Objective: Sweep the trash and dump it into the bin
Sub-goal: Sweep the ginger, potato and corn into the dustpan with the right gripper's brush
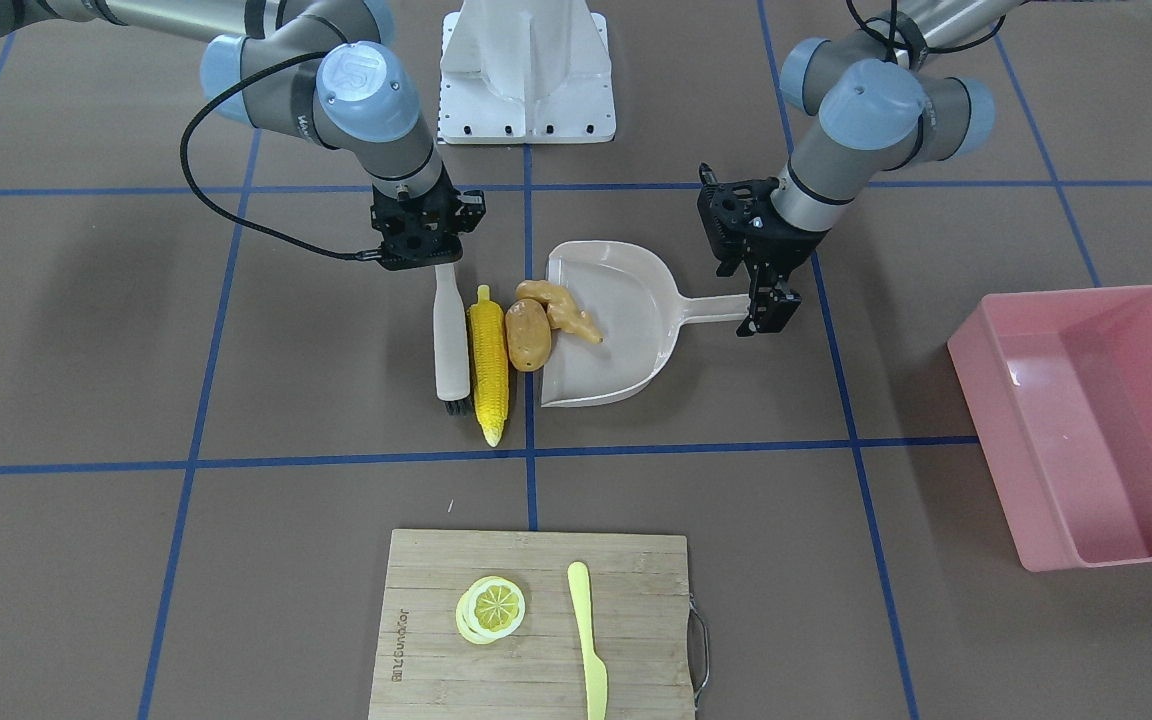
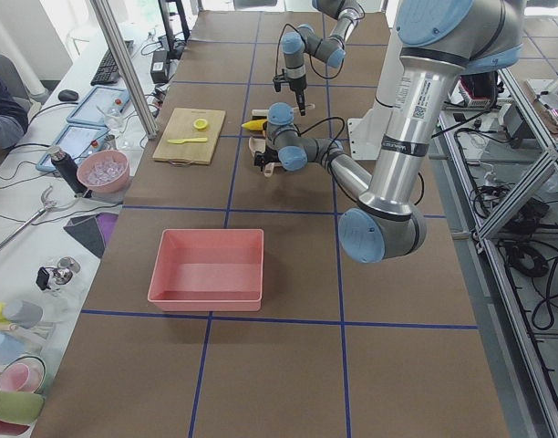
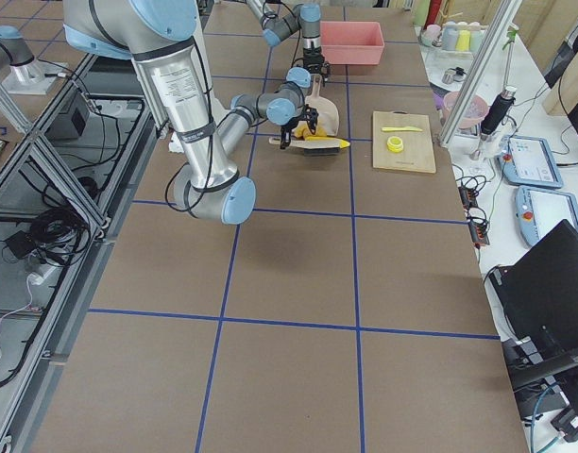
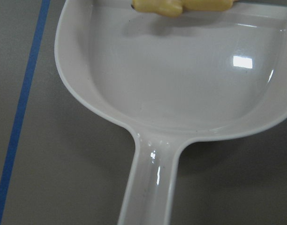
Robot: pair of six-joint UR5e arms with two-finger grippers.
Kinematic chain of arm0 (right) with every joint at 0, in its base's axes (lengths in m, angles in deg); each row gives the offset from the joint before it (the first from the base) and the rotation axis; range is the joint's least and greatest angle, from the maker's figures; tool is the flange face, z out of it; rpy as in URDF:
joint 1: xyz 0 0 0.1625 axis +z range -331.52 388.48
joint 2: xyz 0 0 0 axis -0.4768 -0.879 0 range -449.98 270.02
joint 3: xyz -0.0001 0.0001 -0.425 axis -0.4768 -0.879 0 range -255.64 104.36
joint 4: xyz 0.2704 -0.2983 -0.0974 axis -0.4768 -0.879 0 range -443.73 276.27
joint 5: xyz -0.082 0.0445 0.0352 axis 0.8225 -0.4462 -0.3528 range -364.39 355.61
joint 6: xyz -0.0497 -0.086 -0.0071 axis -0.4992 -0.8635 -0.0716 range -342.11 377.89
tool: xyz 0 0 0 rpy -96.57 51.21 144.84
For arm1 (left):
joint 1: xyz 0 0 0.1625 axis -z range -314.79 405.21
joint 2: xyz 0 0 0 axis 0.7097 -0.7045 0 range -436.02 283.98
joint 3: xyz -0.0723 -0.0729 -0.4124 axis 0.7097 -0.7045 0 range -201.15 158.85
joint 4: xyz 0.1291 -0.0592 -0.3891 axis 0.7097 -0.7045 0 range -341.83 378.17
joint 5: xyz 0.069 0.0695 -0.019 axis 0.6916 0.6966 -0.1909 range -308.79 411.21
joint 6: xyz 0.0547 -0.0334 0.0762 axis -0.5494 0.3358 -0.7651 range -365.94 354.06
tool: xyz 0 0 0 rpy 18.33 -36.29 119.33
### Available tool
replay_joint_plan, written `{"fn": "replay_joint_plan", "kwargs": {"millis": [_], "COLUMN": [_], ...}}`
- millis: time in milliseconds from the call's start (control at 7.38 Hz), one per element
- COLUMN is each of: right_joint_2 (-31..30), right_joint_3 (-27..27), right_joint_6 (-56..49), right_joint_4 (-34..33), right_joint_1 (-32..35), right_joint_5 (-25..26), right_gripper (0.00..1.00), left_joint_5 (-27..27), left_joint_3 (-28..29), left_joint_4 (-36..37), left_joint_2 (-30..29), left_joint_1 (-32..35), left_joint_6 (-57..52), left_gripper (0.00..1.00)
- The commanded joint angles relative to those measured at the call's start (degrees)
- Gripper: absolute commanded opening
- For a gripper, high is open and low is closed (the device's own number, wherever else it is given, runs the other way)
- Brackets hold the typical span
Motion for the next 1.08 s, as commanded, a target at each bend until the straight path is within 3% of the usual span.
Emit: {"fn": "replay_joint_plan", "kwargs": {"millis": [0,948], "right_joint_2": [1.09,4.69], "right_joint_3": [-1.57,-5.53], "right_joint_6": [6.23,16.01], "right_joint_4": [7.27,20.13], "right_joint_1": [-1.02,-5.94], "right_joint_5": [-0.02,3.32], "right_gripper": [0.00,0.00], "left_joint_5": [0.01,0.10], "left_joint_3": [0.08,0.17], "left_joint_4": [-0.09,-0.18], "left_joint_2": [-0.02,0.07], "left_joint_1": [-0.10,-0.19], "left_joint_6": [0.01,-0.08], "left_gripper": [0.95,0.93]}}
